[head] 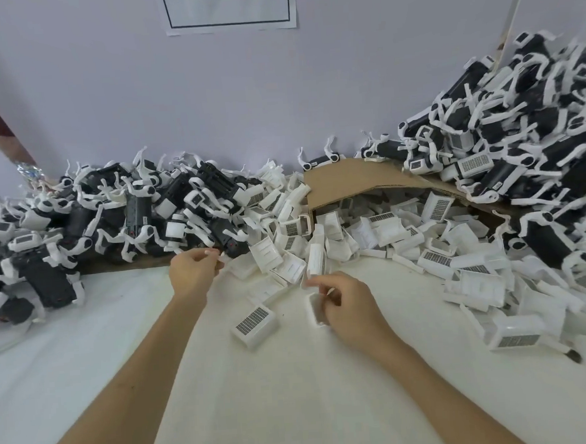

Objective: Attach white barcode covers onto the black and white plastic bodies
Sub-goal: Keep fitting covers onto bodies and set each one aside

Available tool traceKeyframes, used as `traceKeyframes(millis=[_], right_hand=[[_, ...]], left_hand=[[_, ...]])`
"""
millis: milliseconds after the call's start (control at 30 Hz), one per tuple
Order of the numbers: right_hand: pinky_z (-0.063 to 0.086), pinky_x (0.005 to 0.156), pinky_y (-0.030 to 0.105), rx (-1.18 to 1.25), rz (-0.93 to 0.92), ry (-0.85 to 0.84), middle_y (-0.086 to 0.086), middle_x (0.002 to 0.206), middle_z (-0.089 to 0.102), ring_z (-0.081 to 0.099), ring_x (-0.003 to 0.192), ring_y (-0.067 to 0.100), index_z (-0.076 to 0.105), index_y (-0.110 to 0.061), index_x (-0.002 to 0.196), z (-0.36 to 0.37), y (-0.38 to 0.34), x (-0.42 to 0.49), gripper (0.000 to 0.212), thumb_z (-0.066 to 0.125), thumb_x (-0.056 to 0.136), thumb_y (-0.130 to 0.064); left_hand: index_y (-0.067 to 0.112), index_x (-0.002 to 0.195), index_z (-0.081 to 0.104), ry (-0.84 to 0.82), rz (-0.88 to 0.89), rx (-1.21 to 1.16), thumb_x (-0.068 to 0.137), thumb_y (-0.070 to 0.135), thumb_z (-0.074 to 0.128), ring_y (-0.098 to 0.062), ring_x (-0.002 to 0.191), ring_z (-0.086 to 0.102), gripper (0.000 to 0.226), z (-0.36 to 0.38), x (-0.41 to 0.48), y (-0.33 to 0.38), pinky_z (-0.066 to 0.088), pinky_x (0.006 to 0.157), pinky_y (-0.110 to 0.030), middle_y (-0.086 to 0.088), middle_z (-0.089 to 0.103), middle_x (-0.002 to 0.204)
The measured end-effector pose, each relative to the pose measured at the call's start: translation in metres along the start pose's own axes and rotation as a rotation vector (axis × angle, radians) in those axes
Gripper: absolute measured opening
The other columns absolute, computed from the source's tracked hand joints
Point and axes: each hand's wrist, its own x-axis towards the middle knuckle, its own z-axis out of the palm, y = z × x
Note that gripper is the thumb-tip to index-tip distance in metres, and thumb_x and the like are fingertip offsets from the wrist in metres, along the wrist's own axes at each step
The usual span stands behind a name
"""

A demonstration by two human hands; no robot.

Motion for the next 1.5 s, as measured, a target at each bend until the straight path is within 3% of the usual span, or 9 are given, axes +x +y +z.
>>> traceKeyframes(millis=[133,300,533,733,867,1000,1133,1300,1500], right_hand=[[0.044,0.07,0.023,0.162,0.153,-0.004,0.002,0.082,0.058,0.057,0.073,0.014,0.065,-0.019,0.067,-0.002,-0.006,0.004,0.036,0.051,0.091,0.004],[0.047,0.053,0.024,0.528,0.32,-0.057,0.003,0.071,0.066,0.07,0.059,0.027,0.057,-0.003,0.081,-0.009,-0.015,0.003,0.022,0.04,0.095,-0.001],[0.045,0.046,0.027,0.567,0.333,-0.089,0.013,0.084,0.062,0.067,0.056,0.031,0.053,0.007,0.103,-0.008,-0.019,-0.002,0.016,0.051,0.094,-0.007],[0.046,0.05,0.023,0.434,0.169,0.033,0.0,0.079,0.066,0.064,0.059,0.014,0.066,-0.01,0.092,-0.004,-0.025,-0.006,0.011,0.065,0.091,0.001],[0.043,0.051,0.02,0.388,0.098,0.077,-0.006,0.073,0.066,0.055,0.059,0.007,0.071,-0.017,0.086,-0.003,-0.029,-0.009,0.016,0.071,0.087,-0.001],[0.039,0.049,0.021,0.401,0.072,0.065,-0.002,0.069,0.059,0.044,0.049,0.013,0.072,-0.013,0.085,-0.003,-0.031,-0.011,0.014,0.068,0.086,0.001],[0.038,0.047,0.022,0.433,0.132,0.001,0.003,0.067,0.057,0.042,0.048,0.014,0.077,-0.018,0.088,-0.001,-0.036,-0.013,0.022,0.062,0.089,-0.002],[0.037,0.044,0.025,0.509,0.246,-0.111,0.009,0.071,0.056,0.047,0.053,0.015,0.072,-0.007,0.088,0.001,-0.042,-0.015,0.019,0.053,0.087,-0.003],[0.04,0.046,0.025,0.52,0.293,-0.215,0.006,0.091,0.076,0.06,0.064,0.017,0.071,-0.017,0.105,0.0,-0.046,-0.016,0.039,0.041,0.091,0.003]], left_hand=[[0.004,0.1,0.07,-0.125,-0.112,-0.266,0.101,0.009,0.058,-0.023,0.088,0.067,0.014,-0.028,-0.007,0.016,0.052,0.093,-0.033,-0.01,0.068,0.098],[0.019,0.089,0.053,-0.393,-0.187,-0.613,0.107,0.021,0.044,-0.024,0.098,0.069,0.021,-0.053,-0.044,0.026,0.048,0.093,-0.04,0.005,0.077,0.106],[0.007,0.084,0.059,-0.497,-0.355,-1.084,0.097,0.007,0.042,-0.039,0.11,0.065,0.021,-0.057,-0.093,-0.002,0.046,0.1,-0.054,-0.015,0.07,0.105],[0.014,0.072,0.046,-0.376,-0.468,-0.977,0.094,0.023,0.058,-0.02,0.05,0.054,0.027,-0.045,-0.111,0.001,0.048,0.075,-0.038,-0.002,0.046,0.057],[0.002,0.097,0.061,-0.478,-0.441,-0.917,0.084,0.022,0.068,-0.027,0.076,0.063,0.024,-0.039,-0.12,-0.002,0.05,0.09,-0.043,-0.012,0.059,0.087],[0.003,0.082,0.081,-0.576,-0.31,-0.903,0.072,0.006,0.065,-0.023,0.08,0.074,0.019,-0.039,-0.128,-0.001,0.061,0.08,-0.035,-0.014,0.075,0.099],[0.0,0.096,0.078,-0.62,-0.235,-0.874,0.076,-0.005,0.07,-0.025,0.094,0.071,0.022,-0.039,-0.127,-0.002,0.06,0.087,-0.036,-0.017,0.072,0.117],[0.018,0.063,0.077,-0.677,-0.116,-0.857,0.073,-0.004,0.053,-0.018,0.086,0.074,0.034,-0.038,-0.135,0.001,0.06,0.076,-0.029,-0.006,0.077,0.1],[0.022,0.056,0.068,-0.713,-0.086,-0.857,0.071,-0.006,0.062,-0.023,0.095,0.075,0.032,-0.037,-0.137,0.002,0.058,0.07,-0.027,-0.015,0.071,0.122]])
